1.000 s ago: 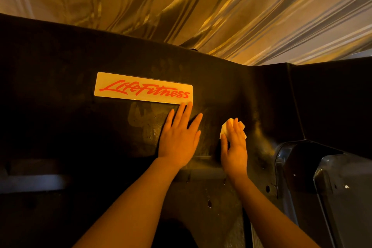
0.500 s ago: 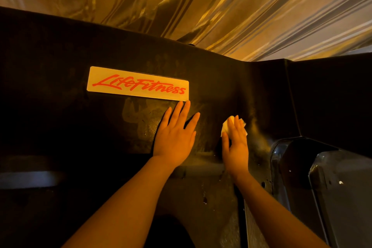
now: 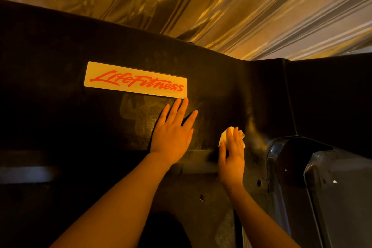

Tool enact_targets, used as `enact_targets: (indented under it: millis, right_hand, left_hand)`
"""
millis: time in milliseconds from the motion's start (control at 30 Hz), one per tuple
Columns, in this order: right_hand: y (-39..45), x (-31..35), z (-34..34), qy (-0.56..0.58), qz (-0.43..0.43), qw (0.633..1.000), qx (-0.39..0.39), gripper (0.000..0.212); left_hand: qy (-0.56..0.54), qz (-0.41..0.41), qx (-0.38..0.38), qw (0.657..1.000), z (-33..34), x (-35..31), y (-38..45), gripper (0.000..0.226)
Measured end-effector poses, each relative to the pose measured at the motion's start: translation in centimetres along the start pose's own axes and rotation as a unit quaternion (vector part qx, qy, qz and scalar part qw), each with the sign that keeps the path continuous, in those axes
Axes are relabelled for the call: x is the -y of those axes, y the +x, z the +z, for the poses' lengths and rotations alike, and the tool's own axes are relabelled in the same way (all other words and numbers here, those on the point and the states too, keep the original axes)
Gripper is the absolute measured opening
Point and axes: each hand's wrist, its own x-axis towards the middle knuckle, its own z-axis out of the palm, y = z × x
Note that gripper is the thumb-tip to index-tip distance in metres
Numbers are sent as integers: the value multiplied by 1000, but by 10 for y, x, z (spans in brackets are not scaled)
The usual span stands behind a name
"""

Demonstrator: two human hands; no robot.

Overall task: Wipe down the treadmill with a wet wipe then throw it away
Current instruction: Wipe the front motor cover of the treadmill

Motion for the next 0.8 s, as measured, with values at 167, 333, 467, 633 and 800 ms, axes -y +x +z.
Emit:
enact_targets:
  millis: [167,333,467,633,800]
  right_hand:
    - [7,-3,-8,0,-15,1000,14,53]
    - [41,-8,-15,-32,-32,999,27,50]
    - [55,-9,-15,-45,-43,998,18,50]
    - [43,-6,-7,-27,-12,1000,1,50]
    - [10,-13,-4,-11,3,1000,-6,52]
  left_hand:
    - [0,2,-5,1000,1,1,0,59]
    - [3,2,-9,1000,3,0,0,59]
    - [-3,3,-24,1000,3,0,-1,59]
    - [1,4,-27,1000,4,0,0,59]
    - [2,4,-33,999,6,0,0,59]
